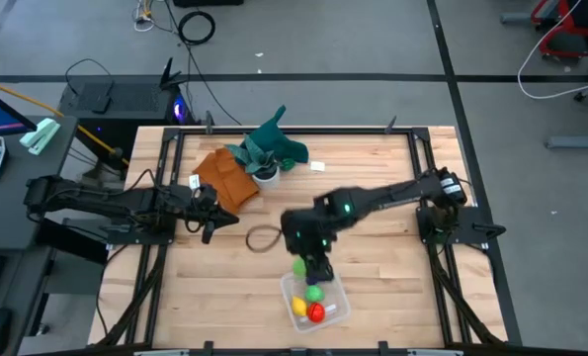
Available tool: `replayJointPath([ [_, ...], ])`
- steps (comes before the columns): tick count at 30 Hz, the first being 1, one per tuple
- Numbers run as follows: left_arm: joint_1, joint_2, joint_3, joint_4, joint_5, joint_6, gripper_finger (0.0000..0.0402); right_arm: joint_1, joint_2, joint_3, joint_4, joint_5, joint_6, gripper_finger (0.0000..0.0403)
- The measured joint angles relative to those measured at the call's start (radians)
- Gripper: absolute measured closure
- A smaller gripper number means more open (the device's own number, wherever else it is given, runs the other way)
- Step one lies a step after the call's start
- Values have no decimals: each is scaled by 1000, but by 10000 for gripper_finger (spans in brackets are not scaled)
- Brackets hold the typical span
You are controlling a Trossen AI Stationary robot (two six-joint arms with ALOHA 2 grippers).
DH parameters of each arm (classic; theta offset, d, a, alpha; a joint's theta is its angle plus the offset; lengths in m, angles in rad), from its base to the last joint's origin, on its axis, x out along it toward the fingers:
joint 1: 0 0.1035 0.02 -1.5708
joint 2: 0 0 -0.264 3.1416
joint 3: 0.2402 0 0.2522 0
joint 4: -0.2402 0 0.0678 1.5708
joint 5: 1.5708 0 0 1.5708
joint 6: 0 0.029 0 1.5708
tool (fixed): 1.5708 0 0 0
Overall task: Pick and placing Produce into tupperware
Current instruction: Put the melon into the transparent bin
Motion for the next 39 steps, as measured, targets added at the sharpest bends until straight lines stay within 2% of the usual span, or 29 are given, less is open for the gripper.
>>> replayJointPath([
  [3, 0, 0, 0, 0, 13, 0, 385, 68, 0, -10, 20, 11, 14, 218],
  [9, 0, 0, 0, -1, 16, 7, 375, 177, 6, -12, 61, 153, 23, 218],
  [14, 0, 0, 0, -3, 20, 8, 374, 210, 6, -102, 167, 200, 109, 218],
  [20, 0, 0, 0, -3, 27, 2, 384, 224, 8, -250, 267, 221, 134, 218],
  [27, 0, 0, 0, -4, 46, 0, 379, 217, 6, -378, 503, 231, 134, 218],
  [31, 0, 0, 0, -4, 46, 0, 374, 207, 6, -405, 509, 270, 114, 218],
  [39, 0, 0, 0, -4, 46, 0, 384, 180, 6, -461, 525, 271, 99, 215],
])
